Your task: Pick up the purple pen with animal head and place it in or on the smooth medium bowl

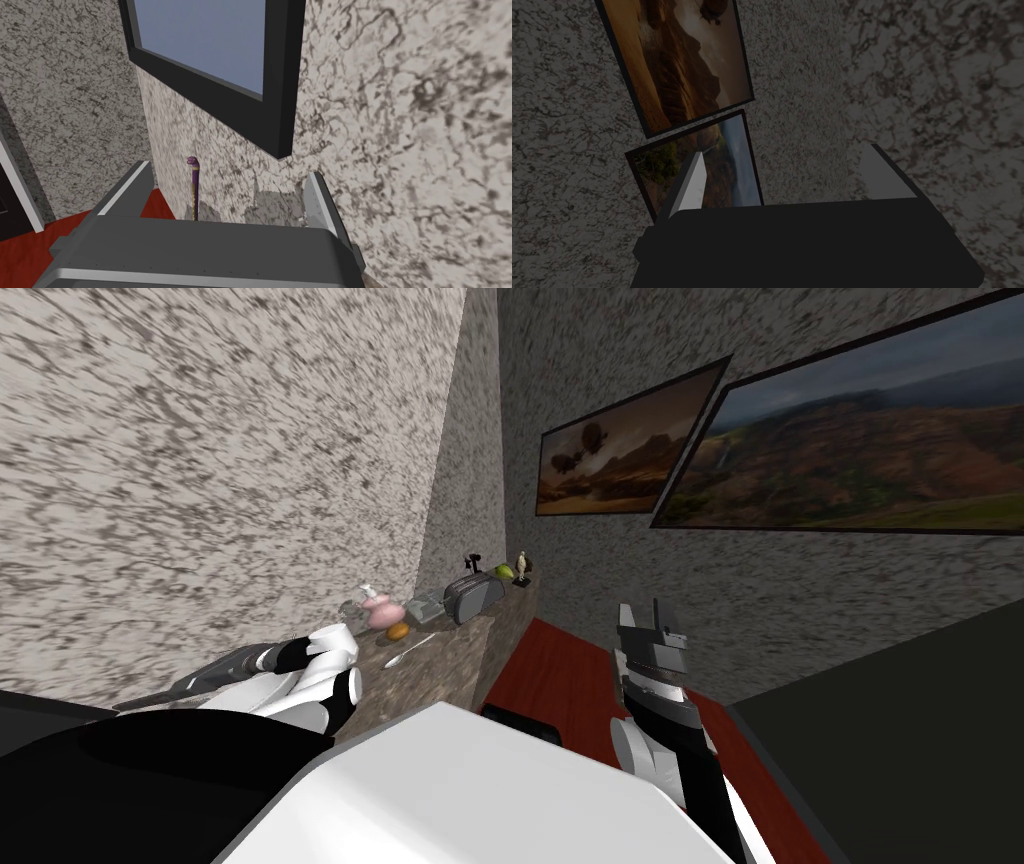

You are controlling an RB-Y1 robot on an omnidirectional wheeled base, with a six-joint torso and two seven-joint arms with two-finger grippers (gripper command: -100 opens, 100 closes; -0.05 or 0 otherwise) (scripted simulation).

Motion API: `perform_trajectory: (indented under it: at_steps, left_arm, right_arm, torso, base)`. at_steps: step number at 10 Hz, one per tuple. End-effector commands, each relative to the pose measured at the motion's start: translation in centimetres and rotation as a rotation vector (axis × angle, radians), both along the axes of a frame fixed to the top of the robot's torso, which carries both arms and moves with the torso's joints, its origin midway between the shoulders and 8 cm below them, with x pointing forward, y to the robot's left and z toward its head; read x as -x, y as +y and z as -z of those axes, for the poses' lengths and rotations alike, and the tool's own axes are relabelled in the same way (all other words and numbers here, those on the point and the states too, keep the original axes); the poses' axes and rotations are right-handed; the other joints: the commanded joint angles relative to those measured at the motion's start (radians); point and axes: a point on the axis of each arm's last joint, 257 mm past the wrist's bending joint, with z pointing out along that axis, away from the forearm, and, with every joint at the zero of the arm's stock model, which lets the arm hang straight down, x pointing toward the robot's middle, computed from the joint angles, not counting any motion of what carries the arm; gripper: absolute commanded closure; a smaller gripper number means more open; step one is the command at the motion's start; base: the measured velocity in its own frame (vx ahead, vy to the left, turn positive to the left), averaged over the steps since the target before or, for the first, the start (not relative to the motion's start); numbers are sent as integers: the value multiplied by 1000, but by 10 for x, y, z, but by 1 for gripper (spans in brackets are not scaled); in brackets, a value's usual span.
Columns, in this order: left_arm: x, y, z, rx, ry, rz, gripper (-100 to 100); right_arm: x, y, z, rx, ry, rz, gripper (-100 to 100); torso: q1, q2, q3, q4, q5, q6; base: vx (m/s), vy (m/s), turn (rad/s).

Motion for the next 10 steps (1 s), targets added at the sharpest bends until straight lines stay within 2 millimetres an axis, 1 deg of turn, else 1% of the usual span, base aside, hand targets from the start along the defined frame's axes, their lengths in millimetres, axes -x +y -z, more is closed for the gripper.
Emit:
perform_trajectory:
  at_steps: [1,3,4,5,10]
  left_arm:
    - [-4,5,-18,-3,0,-12,-100]
    - [-6,9,-32,-6,-2,-21,-100]
    - [-7,8,-27,-5,-2,-18,-100]
    - [-7,9,-28,-5,-1,-19,0]
    - [-7,8,-28,-5,-1,-19,0]
  right_arm:
    - [0,0,0,0,0,0,0]
    - [0,0,0,0,0,0,0]
    - [0,0,0,0,0,0,0]
    - [0,0,0,0,0,0,0]
    - [0,0,0,0,0,0,0]
  torso:
    - [0,0,0,0,0,0]
    - [0,0,0,0,0,0]
    - [1,-1,-1,0,0,0]
    - [2,-3,-2,-1,1,0]
    - [4,-6,-3,-1,1,0]
  base:
    - [-86,-52,-81]
    - [-70,-39,-38]
    - [-22,-13,-7]
    - [0,0,0]
    - [0,0,0]
